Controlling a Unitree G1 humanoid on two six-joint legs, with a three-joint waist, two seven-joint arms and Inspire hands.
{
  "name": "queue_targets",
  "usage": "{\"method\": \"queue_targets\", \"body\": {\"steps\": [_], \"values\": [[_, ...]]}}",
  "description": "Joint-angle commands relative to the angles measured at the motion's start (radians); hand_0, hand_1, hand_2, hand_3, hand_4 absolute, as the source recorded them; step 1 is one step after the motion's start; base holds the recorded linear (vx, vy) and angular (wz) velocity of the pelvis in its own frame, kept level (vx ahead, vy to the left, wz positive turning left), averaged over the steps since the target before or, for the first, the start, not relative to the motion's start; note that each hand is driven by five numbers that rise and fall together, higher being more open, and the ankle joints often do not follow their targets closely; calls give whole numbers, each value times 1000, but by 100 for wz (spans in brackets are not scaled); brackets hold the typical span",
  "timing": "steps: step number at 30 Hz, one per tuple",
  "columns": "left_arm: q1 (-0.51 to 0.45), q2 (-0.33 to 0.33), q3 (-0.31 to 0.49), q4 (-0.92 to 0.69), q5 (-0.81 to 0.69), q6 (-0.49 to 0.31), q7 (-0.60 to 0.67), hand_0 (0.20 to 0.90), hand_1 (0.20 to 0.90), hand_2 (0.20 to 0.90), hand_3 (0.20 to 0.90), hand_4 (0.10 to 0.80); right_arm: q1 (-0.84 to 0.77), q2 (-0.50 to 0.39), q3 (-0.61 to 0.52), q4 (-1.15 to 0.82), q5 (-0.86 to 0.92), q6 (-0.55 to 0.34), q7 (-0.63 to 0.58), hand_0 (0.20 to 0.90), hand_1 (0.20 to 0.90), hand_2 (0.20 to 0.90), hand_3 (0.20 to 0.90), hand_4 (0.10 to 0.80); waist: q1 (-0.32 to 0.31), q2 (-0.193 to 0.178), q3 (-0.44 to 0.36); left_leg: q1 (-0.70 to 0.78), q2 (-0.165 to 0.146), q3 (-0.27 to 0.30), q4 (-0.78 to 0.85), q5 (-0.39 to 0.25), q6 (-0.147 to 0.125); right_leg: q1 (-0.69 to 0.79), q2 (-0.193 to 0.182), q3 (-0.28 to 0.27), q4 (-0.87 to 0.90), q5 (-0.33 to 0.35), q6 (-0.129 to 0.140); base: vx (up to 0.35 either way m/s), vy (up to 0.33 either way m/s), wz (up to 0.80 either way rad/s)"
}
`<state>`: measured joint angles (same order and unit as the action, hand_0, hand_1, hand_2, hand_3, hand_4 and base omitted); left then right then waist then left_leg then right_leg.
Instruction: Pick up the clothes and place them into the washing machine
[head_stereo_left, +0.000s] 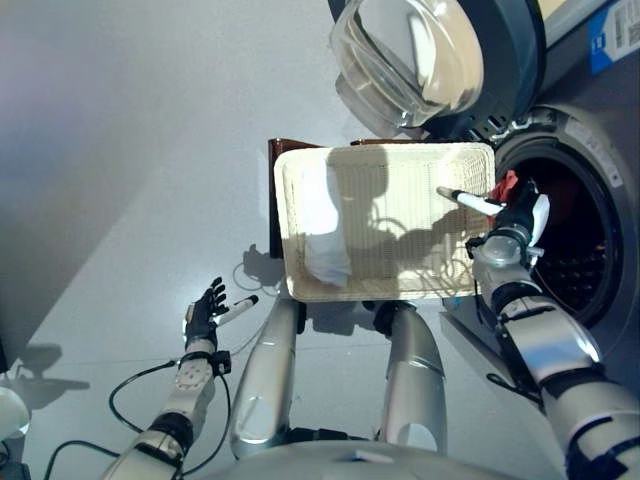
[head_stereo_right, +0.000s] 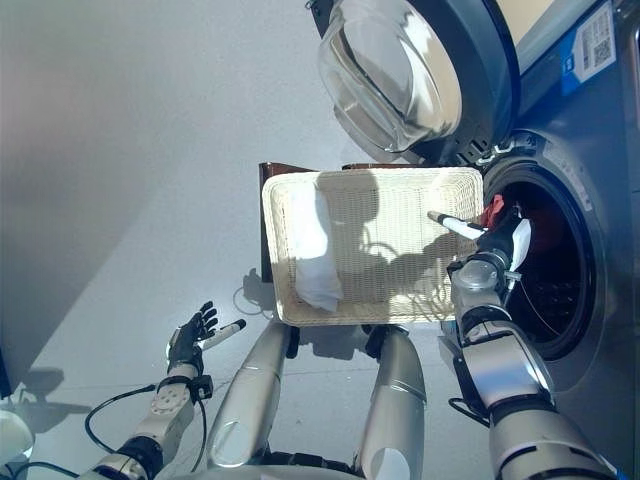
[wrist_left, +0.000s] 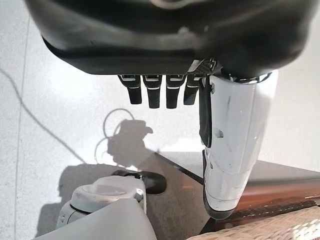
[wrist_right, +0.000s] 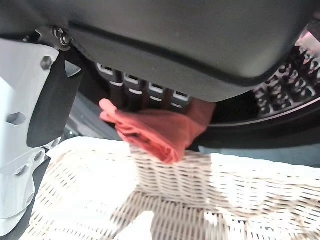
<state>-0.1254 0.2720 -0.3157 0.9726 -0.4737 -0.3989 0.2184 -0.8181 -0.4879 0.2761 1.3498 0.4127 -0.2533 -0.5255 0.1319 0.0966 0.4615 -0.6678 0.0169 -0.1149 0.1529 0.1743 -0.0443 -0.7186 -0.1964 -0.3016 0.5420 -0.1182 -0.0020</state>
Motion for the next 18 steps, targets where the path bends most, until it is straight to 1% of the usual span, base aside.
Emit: {"method": "queue_targets", "body": {"steps": [1,5,6,9,11,14,16,17,18], "values": [[1,41,33,-7,15,-38,31,900,900,900,900,800,-22,33,42,-56,-43,-35,36,900,900,900,900,800,29,-7,18,-22,-64,58,71,-86,-7,93,-12,35,-223,117,62,0,0,0],[1,39,34,9,20,-38,38,900,900,900,900,800,-15,21,25,-49,-42,-31,26,900,900,900,900,800,22,-5,16,-20,-65,64,67,-87,-7,92,-12,43,-229,122,64,0,0,0],[5,39,34,4,20,-41,38,900,900,900,900,800,-13,11,4,-52,-23,-39,18,900,900,900,900,800,21,-4,15,-21,-65,66,65,-87,-6,91,-12,46,-231,124,64,0,0,0],[41,36,18,-34,13,-66,45,900,900,900,900,800,0,-11,-117,-100,65,-107,-65,900,900,900,900,800,12,8,15,-23,-66,71,66,-90,-2,84,-12,57,-233,127,68,5,49,-5],[42,31,-1,-36,9,-68,47,900,900,900,900,800,19,-5,-175,-132,116,-143,-88,900,900,900,900,800,6,13,8,-21,-66,74,68,-94,0,83,-12,65,-236,127,72,20,52,-8],[36,16,-11,-24,13,-65,49,900,900,900,900,800,90,11,-227,-212,143,-185,-103,900,900,900,900,800,-9,10,-10,-9,-66,81,68,-100,2,92,-13,70,-241,125,74,40,34,-10],[38,11,-12,-15,14,-63,48,900,900,900,900,800,119,15,-246,-227,139,-188,-107,900,900,900,900,800,-12,8,-19,0,-66,82,66,-102,3,100,-13,71,-243,127,76,0,42,-3],[44,-2,-11,3,12,-63,44,900,900,900,900,800,161,31,-272,-276,142,-204,-110,900,900,900,900,800,-20,5,-36,16,-63,93,55,-75,9,114,-16,60,-257,157,70,52,29,-1],[45,-2,-12,4,12,-63,44,900,900,900,900,800,165,32,-272,-278,140,-203,-111,900,900,900,900,800,-20,3,-43,30,-63,85,54,-105,3,125,-13,73,-253,128,80,18,78,-2]]}}
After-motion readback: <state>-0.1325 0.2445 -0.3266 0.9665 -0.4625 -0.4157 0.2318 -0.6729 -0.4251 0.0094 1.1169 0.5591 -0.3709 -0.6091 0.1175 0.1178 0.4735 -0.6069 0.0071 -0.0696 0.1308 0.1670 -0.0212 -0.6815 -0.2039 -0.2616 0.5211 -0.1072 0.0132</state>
